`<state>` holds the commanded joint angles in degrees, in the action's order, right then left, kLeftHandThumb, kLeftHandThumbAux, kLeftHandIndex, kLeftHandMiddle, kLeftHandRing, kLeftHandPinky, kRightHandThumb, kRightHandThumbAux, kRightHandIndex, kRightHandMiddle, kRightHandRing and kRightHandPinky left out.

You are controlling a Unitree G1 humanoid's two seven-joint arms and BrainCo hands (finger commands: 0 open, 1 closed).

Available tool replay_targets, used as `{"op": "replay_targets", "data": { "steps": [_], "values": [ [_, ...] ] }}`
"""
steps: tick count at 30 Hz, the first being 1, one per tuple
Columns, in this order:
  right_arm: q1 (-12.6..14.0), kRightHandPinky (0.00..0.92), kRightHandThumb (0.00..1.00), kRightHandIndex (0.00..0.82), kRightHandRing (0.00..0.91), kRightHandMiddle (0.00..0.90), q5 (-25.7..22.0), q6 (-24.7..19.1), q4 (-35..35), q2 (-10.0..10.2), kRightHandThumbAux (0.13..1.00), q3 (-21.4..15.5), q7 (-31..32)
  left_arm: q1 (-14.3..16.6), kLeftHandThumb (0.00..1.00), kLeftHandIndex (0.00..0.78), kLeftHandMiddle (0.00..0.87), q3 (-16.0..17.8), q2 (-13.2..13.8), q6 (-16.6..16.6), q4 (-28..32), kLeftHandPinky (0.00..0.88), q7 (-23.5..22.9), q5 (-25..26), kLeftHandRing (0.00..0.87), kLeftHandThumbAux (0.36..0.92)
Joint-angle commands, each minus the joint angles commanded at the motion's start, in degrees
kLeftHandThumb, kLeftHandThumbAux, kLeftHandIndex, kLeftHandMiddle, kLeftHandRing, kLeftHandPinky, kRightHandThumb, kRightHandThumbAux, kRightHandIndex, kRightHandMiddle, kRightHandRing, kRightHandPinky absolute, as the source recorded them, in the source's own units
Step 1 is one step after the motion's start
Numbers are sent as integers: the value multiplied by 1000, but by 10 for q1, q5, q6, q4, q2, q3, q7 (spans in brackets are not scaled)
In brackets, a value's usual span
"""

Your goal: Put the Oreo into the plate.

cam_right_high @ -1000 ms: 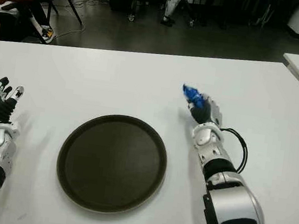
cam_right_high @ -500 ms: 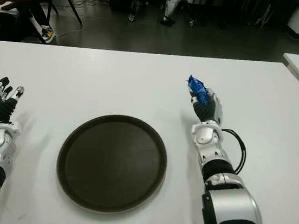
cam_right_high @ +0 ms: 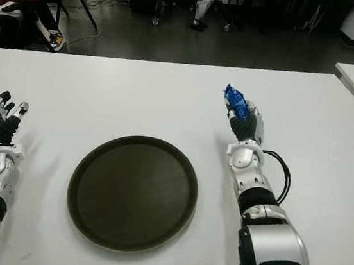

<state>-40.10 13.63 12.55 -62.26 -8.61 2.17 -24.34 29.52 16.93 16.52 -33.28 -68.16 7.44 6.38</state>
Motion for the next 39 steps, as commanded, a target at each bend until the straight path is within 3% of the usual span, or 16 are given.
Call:
{"op": "replay_targets", "data": {
  "steps": [4,12,22,26,29,39],
  "values": [
    [13,830,708,440,831,832,-40,25,24,5,719,-23,60,0,0,0,0,2,-1,-1,1,0,-3,2,0,621],
    [25,825,708,441,829,827,-136,25,55,14,718,-73,193,1,0,0,0,3,-2,3,1,0,-5,4,0,640],
    [27,827,707,441,829,824,-179,10,60,14,717,-100,270,2,0,0,0,3,-1,7,0,0,-1,3,0,659],
    [33,822,707,441,825,822,-179,23,58,28,718,-99,281,2,0,0,0,5,0,8,-1,0,-4,5,0,644],
    [44,828,707,441,830,828,-148,43,62,51,718,-72,255,2,0,0,0,5,0,8,-1,0,-5,5,0,641],
    [64,827,707,441,832,831,-33,92,59,59,718,19,196,1,0,0,0,2,-1,3,0,0,-4,1,0,660]
  ]
}}
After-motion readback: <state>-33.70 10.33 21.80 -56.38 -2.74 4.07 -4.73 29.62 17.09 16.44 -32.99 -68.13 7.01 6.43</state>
